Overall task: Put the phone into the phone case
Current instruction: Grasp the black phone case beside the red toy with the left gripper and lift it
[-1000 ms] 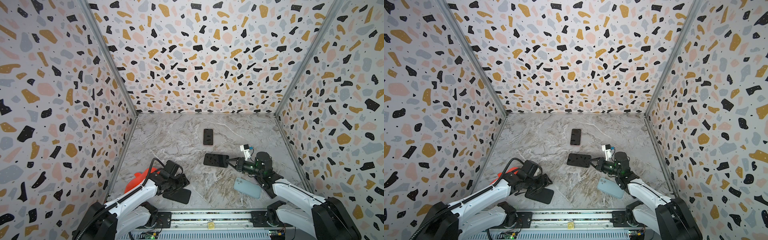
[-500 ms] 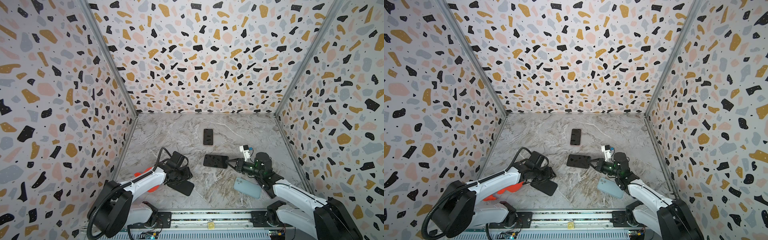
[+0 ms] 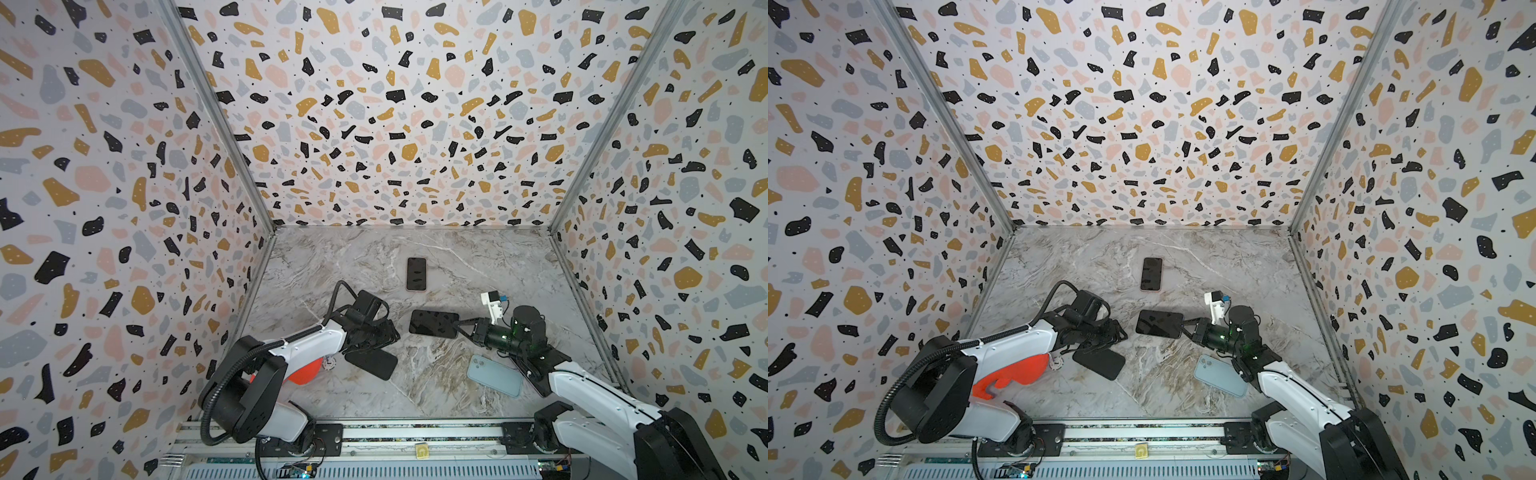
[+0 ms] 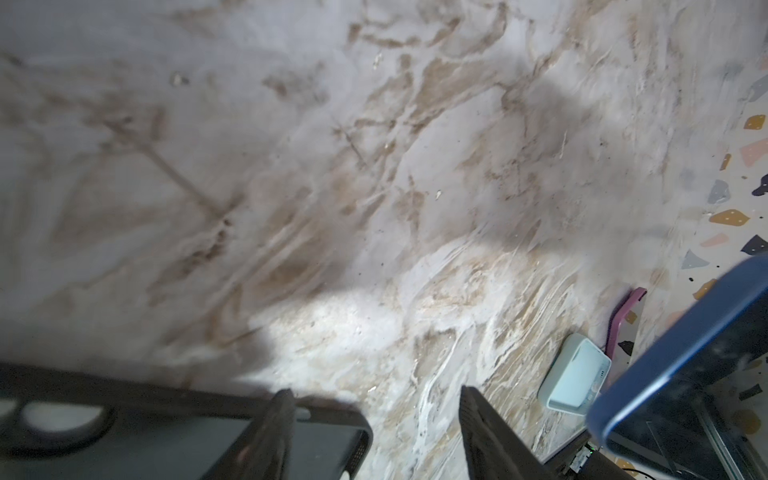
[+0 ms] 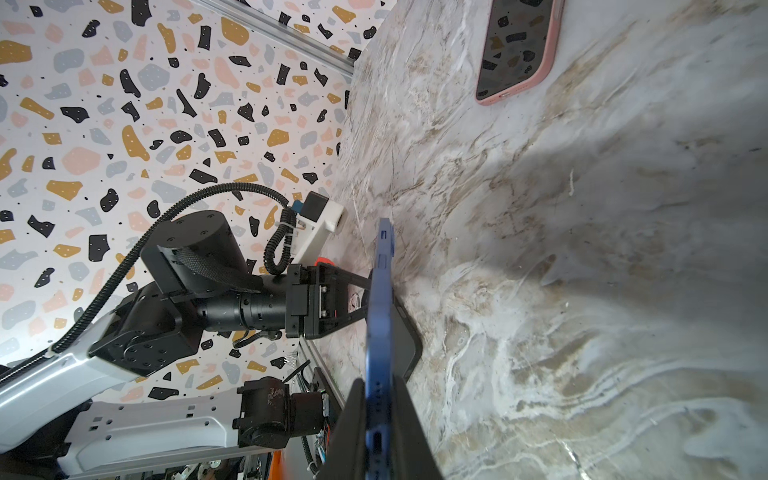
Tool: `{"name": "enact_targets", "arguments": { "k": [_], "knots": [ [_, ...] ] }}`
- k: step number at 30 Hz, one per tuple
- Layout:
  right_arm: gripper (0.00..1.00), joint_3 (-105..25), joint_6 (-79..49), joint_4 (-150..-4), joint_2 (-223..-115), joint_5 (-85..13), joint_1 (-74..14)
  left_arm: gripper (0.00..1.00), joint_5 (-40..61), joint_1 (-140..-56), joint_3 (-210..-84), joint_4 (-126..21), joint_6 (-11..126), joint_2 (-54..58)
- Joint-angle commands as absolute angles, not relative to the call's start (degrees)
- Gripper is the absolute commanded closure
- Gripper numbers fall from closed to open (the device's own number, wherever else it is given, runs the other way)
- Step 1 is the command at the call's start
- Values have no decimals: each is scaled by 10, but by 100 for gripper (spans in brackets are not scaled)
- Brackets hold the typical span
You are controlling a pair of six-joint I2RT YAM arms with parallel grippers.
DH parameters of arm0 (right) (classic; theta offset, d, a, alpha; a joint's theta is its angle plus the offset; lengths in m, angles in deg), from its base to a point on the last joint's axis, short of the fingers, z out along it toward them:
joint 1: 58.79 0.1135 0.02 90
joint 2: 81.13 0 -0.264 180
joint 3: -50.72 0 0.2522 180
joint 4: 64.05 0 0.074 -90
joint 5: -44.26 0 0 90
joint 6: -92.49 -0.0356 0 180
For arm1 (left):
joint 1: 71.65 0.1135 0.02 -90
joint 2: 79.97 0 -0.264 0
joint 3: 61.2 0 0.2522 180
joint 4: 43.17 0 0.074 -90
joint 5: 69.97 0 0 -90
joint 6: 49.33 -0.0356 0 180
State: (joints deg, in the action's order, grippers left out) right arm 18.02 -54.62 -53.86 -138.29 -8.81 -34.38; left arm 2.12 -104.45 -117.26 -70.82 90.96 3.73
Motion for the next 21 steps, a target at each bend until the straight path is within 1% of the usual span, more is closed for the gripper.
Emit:
{"name": "enact_targets", "arguments": {
  "k": [1, 5, 10, 13, 16, 21],
  "knots": [
    [100, 164, -530, -526, -1365, -85, -343, 36, 9, -1044, -1205, -691, 905, 56],
    [100, 161, -524, -534, -1363, -80, -343, 32, 16, -1026, -1237, -740, 869, 51],
    [100, 160, -513, -536, -1366, -79, -343, 19, 70, -963, -1238, -836, 802, -11],
    [100, 159, -510, -535, -1374, -73, -341, 12, 96, -938, -1229, -871, 765, -29],
    [100, 154, -508, -537, -1380, -69, -336, 8, 109, -926, -1218, -884, 742, -32],
    [100, 150, -502, -543, -1384, -79, -313, 2, 93, -915, -1193, -862, 719, -33]
  ]
}}
